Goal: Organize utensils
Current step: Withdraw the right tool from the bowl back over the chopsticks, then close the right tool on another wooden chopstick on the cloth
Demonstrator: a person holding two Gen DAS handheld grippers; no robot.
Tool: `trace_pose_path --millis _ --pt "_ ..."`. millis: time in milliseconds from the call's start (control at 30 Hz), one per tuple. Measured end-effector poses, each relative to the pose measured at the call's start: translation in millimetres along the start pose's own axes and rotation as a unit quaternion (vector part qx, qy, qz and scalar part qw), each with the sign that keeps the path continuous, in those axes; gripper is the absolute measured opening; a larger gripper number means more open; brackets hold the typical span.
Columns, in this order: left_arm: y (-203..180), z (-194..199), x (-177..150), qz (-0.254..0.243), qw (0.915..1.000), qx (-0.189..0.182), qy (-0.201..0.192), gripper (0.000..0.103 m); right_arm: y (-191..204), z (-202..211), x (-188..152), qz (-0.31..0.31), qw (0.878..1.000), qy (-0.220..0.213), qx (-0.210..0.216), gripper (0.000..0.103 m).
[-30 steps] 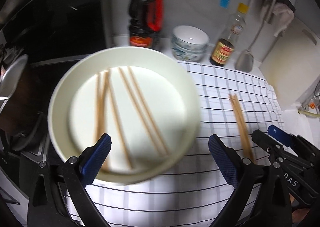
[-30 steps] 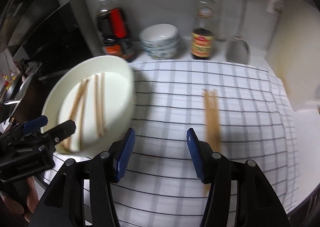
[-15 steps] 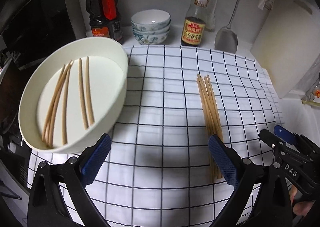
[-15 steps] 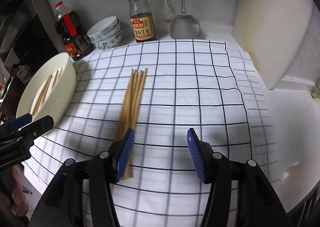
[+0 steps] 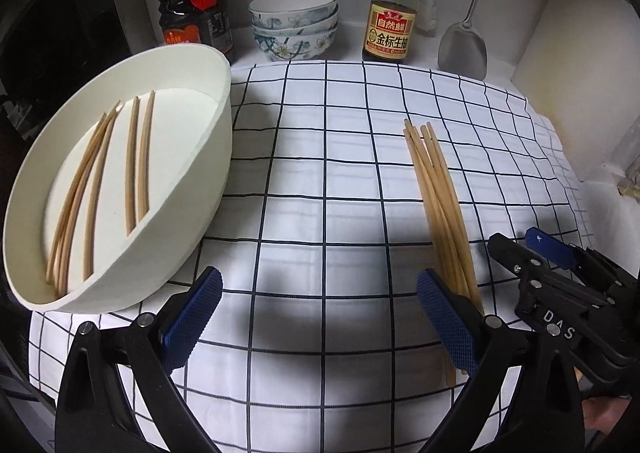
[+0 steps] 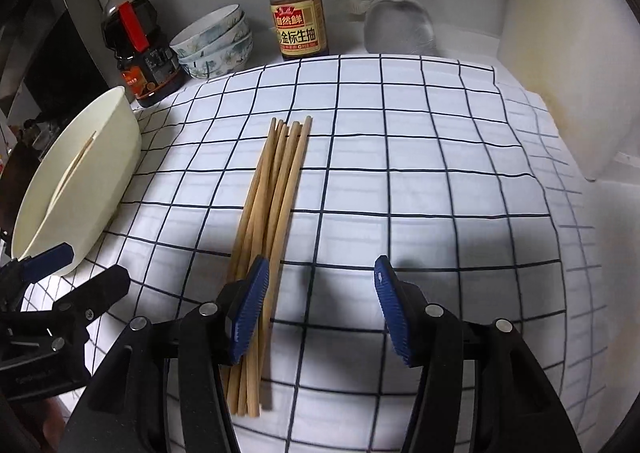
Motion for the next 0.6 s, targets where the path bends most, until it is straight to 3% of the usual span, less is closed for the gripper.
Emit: trace_pose_path --millis 367,600 --pt "6 -11 2 0.015 0.9999 -0.008 -0.001 0.096 5 -18 -5 0.013 1.000 0.003 -0.019 0.053" --pt "2 -14 4 0.012 0.9999 -0.010 -0.003 0.096 13 -16 -9 0.058 0.997 0.000 -0.047 0.052"
Point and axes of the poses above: each gripper's, at about its wrist camera, not at the fingertips, and z roughly against the way its jaws point, y to its left, x to its top, the point moved 5 cm from there along -z, roughly the way its jaws point, and after that the axes turned 6 degrees about -z, right-handed, at the moved point
